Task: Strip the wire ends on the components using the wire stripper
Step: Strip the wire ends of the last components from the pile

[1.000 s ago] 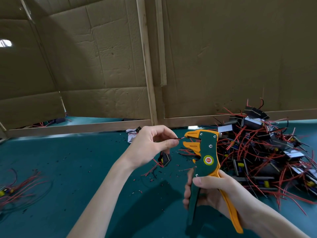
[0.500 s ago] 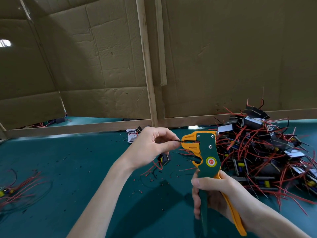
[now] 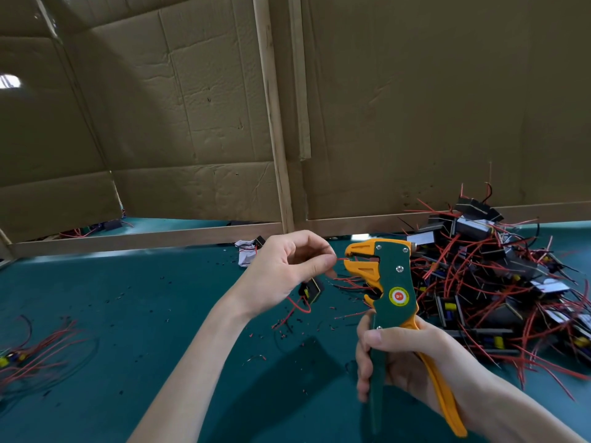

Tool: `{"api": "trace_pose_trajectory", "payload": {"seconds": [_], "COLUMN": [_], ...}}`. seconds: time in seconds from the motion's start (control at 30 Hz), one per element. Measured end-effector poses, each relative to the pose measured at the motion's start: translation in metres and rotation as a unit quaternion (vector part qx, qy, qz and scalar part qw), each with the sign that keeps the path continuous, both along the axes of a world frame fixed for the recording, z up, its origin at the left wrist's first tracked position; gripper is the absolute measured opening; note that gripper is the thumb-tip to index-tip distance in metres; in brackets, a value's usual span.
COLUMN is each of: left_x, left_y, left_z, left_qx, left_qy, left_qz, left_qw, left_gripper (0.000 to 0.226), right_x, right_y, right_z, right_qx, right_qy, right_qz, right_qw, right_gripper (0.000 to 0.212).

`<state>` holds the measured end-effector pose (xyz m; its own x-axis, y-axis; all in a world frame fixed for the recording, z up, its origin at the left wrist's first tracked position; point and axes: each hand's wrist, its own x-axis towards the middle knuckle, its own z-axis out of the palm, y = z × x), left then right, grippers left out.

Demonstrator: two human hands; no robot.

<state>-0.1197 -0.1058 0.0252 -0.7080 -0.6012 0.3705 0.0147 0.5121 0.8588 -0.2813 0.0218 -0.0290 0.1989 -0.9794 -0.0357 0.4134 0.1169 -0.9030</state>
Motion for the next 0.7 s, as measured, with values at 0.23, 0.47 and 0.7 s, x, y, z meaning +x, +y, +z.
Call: {"api": "trace_pose_trajectory", "payload": {"seconds": [0.23,0.47,0.7], "left_x": [-0.002,-0.003,-0.008], "left_y": [0.002,0.002,0.002], "left_z": [-0.001,0.0,-0.01], "left_qx": [-0.002,0.008,0.022], "left_qy": [-0.001,-0.001,-0.022], "left_qz": [-0.002,-0.016,-0.028], "left_qw": [1.0,1.0,0.999], "left_gripper": [0.002,0.012,0.01], "right_x": [-0.001,-0.002,-0.005], "right_y": [0.001,0.006,-0.008], "right_z": [0.001,0.0,-0.014], "right_qx": [-0.003,0.016,0.034], "right_qy": [0.006,0.037,0.111], "right_qz": [0.007,-0.001,-0.115], "right_qw": [1.0,0.999,0.987], "right_gripper": [0.022,0.023,0.047]}}
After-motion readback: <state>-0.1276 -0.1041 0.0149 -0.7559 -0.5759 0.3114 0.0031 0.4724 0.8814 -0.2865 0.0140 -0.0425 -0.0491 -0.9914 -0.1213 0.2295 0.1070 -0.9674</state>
